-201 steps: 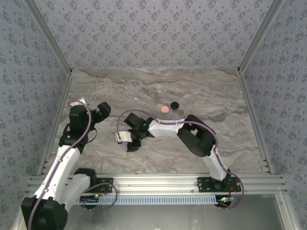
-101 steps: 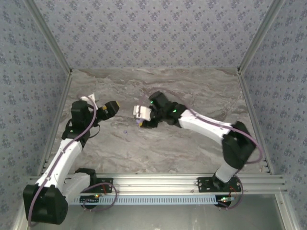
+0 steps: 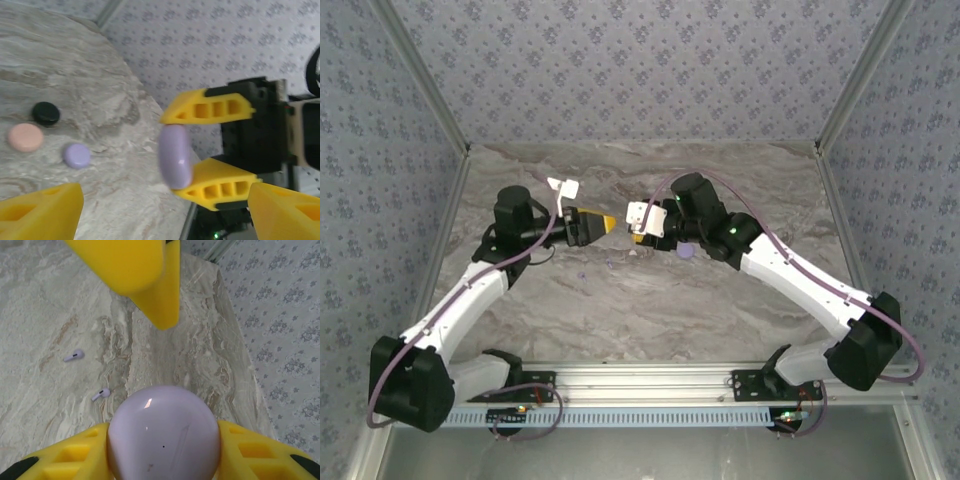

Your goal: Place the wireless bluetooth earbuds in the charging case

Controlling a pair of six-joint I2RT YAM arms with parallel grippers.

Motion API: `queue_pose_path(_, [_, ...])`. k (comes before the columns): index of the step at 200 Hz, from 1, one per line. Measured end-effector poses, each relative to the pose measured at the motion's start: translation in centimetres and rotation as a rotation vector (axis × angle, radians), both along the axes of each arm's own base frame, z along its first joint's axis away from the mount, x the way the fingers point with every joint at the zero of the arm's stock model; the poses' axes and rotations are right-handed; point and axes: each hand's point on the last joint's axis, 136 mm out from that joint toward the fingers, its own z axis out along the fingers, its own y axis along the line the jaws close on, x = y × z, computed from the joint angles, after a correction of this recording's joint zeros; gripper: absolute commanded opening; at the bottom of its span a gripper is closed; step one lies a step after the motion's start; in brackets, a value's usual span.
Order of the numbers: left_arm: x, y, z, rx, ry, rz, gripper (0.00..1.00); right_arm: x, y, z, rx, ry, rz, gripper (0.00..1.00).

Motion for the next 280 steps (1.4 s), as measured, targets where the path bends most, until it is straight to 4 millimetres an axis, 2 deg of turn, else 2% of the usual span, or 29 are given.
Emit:
queue_pose_path(26, [-0.7, -1.4, 0.4, -0.001, -0.024, -0.064, 0.8, -0.1, -0.1, -0.3, -0.019, -0.003, 0.006, 0.42])
queue_pose_path(67, [-0.7, -2.7, -0.1, 0.012, -0.015, -0.107, 0.76, -0.1, -0.1, 0.1, -0.015, -0.012, 0.008, 0.42])
queue_pose_path(120, [-1.2, -4.0, -0.2, 0.012, -0.003, -0.155, 0.63, -0.1, 0.2, 0.5, 0.005, -0.019, 0.021, 0.42])
queue_pose_path(153, [-1.3, -4.2, -0.1, 0.011, -0.005, -0.166, 0.53, -0.2, 0.3, 1.2, 0.026, -0.03, 0.03, 0.42])
queue_pose_path(197, [-1.3, -4.3, 0.0, 0.012, -0.01, -0.17, 0.35, -0.4, 0.4, 1.8, 0.051, -0.035, 0.043, 0.42])
queue_pose_path(229, [-1.4, -4.6, -0.4, 0.015, 0.0, -0.179, 0.33, -0.6, 0.6, 1.9, 0.062, -0.026, 0.055, 0.42])
queue_pose_path(255, [-1.3, -4.6, -0.2, 0.014, -0.003, -0.178, 0.26, -0.7, 0.7, 2.1, 0.068, -0.029, 0.059, 0.43])
queue_pose_path(280, [-1.3, -4.6, -0.1, 0.012, 0.0, -0.177, 0.2, -0.6, 0.5, 2.3, 0.071, -0.032, 0.054, 0.53])
